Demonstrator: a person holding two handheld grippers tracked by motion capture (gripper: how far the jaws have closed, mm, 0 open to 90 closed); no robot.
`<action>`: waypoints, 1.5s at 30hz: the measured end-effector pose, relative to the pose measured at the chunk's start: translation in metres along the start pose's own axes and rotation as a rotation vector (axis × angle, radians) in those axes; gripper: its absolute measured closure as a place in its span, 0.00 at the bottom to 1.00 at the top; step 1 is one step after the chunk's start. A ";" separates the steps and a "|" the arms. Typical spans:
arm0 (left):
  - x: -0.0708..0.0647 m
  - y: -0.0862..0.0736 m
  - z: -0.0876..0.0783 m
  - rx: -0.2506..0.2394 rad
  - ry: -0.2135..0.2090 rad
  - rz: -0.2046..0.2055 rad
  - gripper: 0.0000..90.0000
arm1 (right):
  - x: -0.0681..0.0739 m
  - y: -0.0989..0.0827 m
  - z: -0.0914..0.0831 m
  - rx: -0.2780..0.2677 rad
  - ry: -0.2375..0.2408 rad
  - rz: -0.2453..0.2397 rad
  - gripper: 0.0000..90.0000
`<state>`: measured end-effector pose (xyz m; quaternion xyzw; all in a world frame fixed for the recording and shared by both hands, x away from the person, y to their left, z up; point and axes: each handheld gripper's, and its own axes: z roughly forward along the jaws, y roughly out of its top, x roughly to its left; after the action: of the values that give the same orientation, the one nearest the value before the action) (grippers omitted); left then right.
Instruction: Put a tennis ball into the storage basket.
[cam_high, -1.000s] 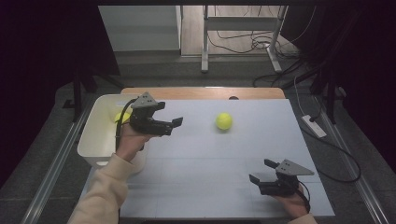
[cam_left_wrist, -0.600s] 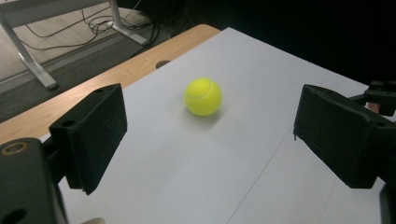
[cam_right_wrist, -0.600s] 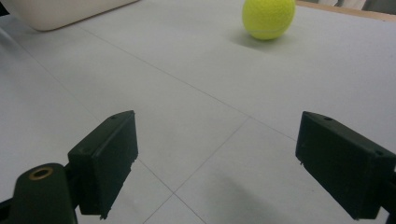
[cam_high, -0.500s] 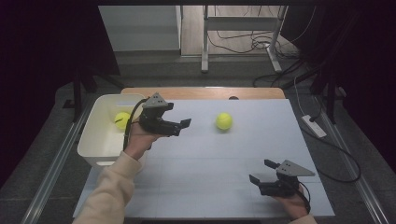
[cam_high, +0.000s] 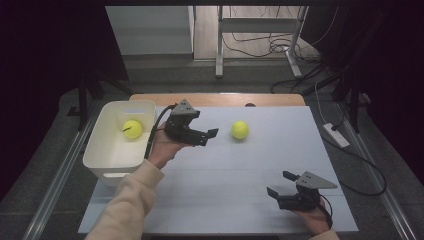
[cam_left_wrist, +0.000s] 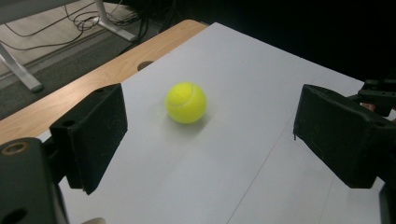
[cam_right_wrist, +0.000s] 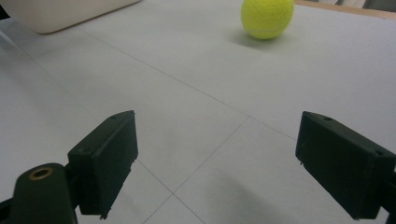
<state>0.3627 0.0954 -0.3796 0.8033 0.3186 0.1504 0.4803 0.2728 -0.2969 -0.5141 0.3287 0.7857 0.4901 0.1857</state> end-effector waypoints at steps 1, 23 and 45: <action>0.000 0.001 0.004 0.002 -0.003 -0.001 0.12 | 0.000 0.000 -0.001 -0.002 0.000 0.002 0.15; -0.001 0.006 0.049 0.043 -0.028 -0.007 0.12 | -0.003 -0.002 0.000 0.003 -0.009 0.021 0.15; 0.006 0.004 0.077 0.085 -0.037 -0.030 0.11 | -0.003 -0.002 0.002 0.006 -0.001 0.022 0.15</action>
<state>0.4108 0.0456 -0.4151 0.8207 0.3278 0.1148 0.4536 0.2756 -0.2986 -0.5166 0.3383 0.7834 0.4895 0.1795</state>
